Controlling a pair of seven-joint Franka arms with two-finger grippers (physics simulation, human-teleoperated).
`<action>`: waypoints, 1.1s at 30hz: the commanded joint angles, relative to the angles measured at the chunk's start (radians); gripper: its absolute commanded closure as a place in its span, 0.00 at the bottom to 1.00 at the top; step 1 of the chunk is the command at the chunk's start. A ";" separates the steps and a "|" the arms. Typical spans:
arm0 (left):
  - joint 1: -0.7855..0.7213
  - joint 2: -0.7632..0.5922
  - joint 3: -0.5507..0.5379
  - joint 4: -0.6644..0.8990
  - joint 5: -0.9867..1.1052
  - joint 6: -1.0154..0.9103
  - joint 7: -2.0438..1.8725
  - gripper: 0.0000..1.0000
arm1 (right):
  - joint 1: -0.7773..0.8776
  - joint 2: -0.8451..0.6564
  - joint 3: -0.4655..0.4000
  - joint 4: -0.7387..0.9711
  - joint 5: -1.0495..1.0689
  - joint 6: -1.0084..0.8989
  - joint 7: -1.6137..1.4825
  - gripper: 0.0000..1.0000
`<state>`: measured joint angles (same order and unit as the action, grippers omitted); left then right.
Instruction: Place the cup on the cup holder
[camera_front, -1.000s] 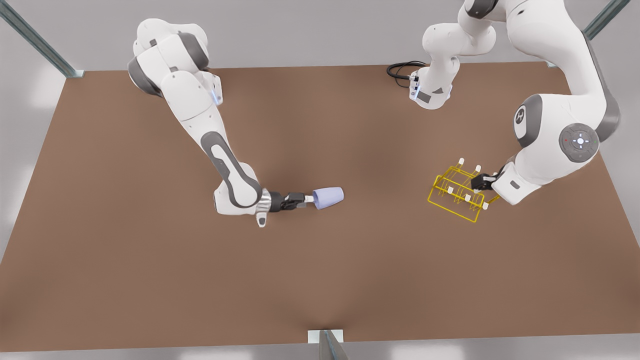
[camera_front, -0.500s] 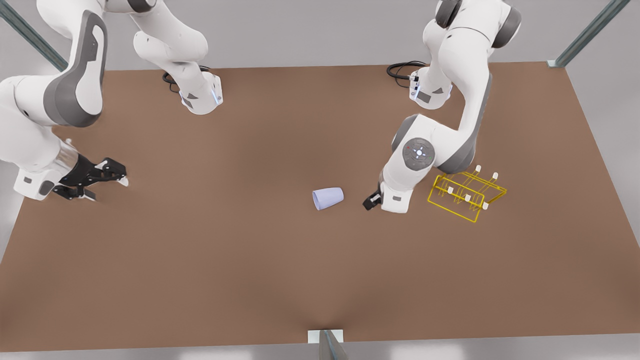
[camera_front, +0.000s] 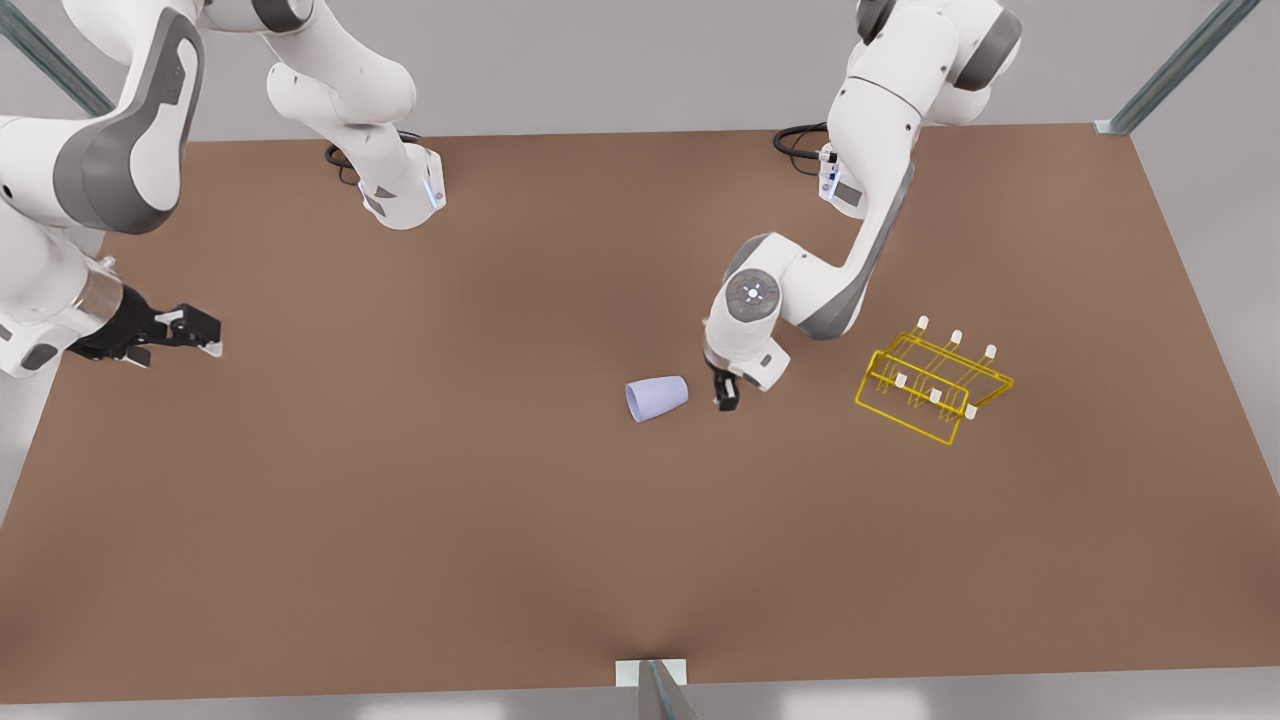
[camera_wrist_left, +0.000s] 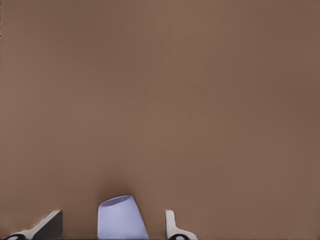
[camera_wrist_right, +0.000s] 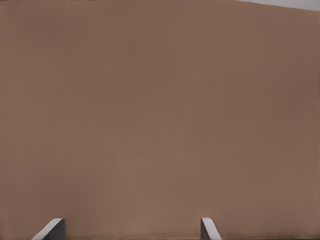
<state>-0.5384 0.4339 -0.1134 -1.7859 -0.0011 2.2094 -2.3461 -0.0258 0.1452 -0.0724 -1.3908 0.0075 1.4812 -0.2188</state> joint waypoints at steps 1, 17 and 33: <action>-0.003 0.019 0.000 0.003 -0.002 0.127 -0.964 0.00 | 0.006 0.010 0.000 0.002 0.002 -0.007 0.196 0.00; -0.072 0.124 -0.005 0.082 0.165 0.131 -0.704 0.00 | 0.004 0.022 0.000 0.024 0.000 -0.007 0.196 0.00; -0.115 0.221 -0.020 0.134 0.164 0.131 -0.679 0.00 | 0.003 0.019 -0.001 0.024 0.000 -0.010 0.197 0.00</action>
<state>-0.6529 0.6529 -0.1331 -1.6505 0.1638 2.3407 -2.8973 -0.0230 0.1652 -0.0733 -1.3672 0.0071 1.4718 -0.0535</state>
